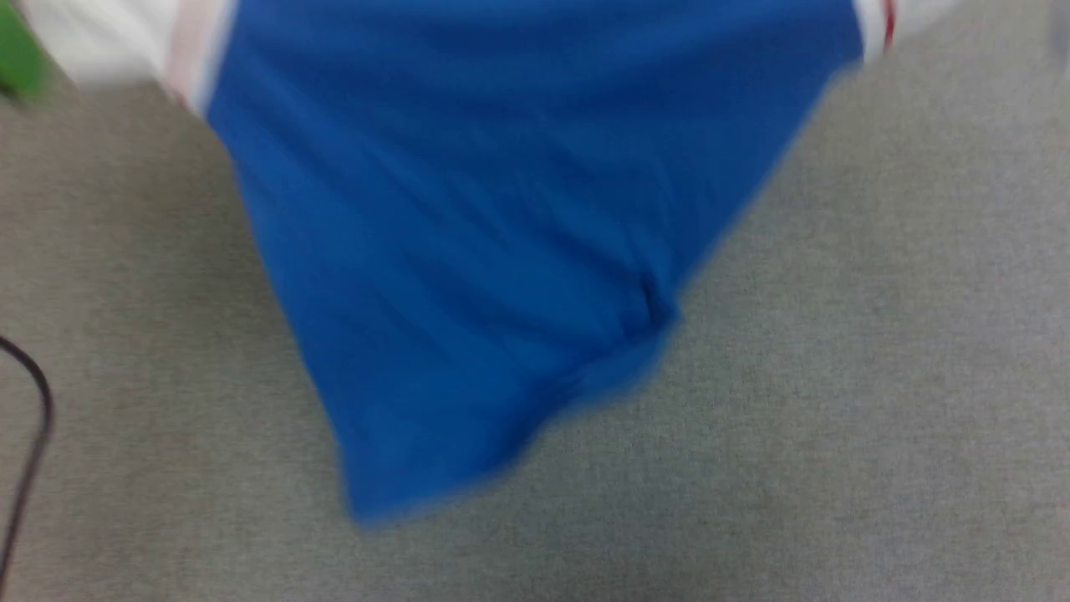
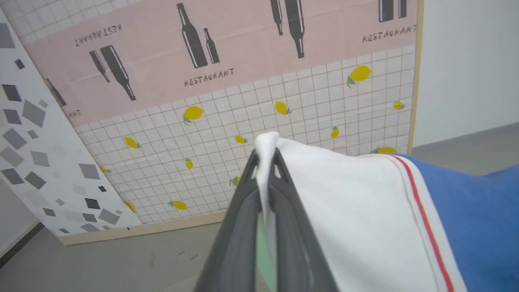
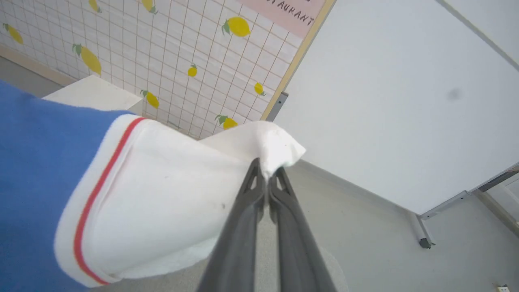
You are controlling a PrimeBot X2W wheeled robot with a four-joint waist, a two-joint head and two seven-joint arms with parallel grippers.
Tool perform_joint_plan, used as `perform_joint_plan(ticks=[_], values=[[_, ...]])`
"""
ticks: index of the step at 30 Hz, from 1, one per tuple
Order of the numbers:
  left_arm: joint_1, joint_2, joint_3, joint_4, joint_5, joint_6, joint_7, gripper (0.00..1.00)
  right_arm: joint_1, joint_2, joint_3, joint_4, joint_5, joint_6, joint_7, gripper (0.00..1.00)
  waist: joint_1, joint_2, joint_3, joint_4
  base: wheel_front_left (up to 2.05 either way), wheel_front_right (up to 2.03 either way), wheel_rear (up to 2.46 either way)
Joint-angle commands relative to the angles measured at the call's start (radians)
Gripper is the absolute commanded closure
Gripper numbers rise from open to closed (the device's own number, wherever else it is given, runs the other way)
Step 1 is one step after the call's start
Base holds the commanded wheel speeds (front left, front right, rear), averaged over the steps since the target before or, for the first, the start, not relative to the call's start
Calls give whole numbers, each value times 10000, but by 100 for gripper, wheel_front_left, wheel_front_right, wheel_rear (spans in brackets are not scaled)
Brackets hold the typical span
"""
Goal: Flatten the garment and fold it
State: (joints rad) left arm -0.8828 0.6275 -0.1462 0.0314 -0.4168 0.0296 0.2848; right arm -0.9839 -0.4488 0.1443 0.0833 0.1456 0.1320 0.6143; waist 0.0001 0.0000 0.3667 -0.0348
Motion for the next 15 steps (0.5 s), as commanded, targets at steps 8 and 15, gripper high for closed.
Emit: perform_joint_plan(ticks=[8,15], values=[[-3921,-580,429,882,854,976,-1762,100,-3777,250,183,1060,-808,-13,-1337,100,-1,0,2223,-621,0,0,0],[-5848,-1164,756,1477,849,1409,-3250,100,-5999,472,-67,1797,-1730,-13,-3234,100,-1,0,2589,-456,0,0,0]])
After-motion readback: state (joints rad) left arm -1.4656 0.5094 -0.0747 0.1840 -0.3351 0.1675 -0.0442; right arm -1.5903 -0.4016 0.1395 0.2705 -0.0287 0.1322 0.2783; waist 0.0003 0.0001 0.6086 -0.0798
